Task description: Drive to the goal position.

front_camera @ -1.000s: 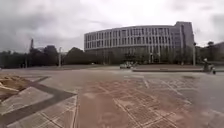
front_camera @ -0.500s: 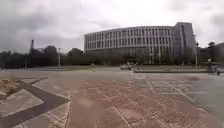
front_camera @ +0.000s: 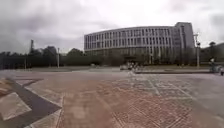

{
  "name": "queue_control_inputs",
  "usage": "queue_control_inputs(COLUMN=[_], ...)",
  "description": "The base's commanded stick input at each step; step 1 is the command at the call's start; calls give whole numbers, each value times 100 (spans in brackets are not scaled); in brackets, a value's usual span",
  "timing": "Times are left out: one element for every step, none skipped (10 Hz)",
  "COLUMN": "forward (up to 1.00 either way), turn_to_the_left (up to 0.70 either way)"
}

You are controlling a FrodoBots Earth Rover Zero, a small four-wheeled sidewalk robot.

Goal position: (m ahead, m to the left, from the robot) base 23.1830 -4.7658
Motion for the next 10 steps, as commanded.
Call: queue_control_inputs(forward=[70, 70, 70, 70, 70, 70, 70, 70, 70, 70], turn_to_the_left=[0, 0, 0, 0, 0, 0, 0, 0, 0, 0])
